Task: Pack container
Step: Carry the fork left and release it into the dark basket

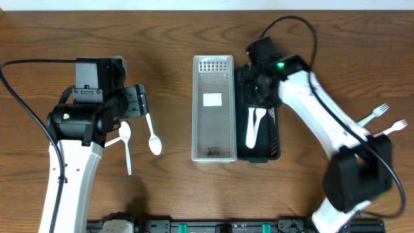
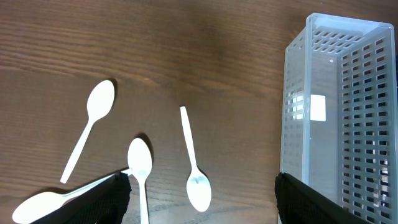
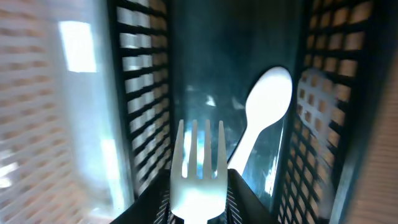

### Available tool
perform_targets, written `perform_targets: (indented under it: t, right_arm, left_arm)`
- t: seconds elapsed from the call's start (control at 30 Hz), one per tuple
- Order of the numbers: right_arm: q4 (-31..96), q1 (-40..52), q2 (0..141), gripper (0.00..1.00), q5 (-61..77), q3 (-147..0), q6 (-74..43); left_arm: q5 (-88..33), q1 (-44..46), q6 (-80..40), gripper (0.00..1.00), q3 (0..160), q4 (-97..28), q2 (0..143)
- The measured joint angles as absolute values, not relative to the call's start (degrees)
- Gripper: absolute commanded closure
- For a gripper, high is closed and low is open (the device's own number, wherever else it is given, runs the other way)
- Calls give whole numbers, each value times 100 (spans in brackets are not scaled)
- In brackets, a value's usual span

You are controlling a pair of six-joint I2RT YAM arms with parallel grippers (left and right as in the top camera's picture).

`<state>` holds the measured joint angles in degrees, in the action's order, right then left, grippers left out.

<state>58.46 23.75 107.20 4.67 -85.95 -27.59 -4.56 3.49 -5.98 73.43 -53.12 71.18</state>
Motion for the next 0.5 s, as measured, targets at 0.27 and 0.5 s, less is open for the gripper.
perform_targets:
  t: [0.27,0.5]
  right_arm:
    - [5732,2375,11126,61,454,-8545,-2766]
    - [6095,2290,11126,35,454,-8892,-2523]
  left_arm:
    - [-456,349,-598,23,7343,-5312,7118]
    - [-456,349,-598,23,7343,-5312,7118]
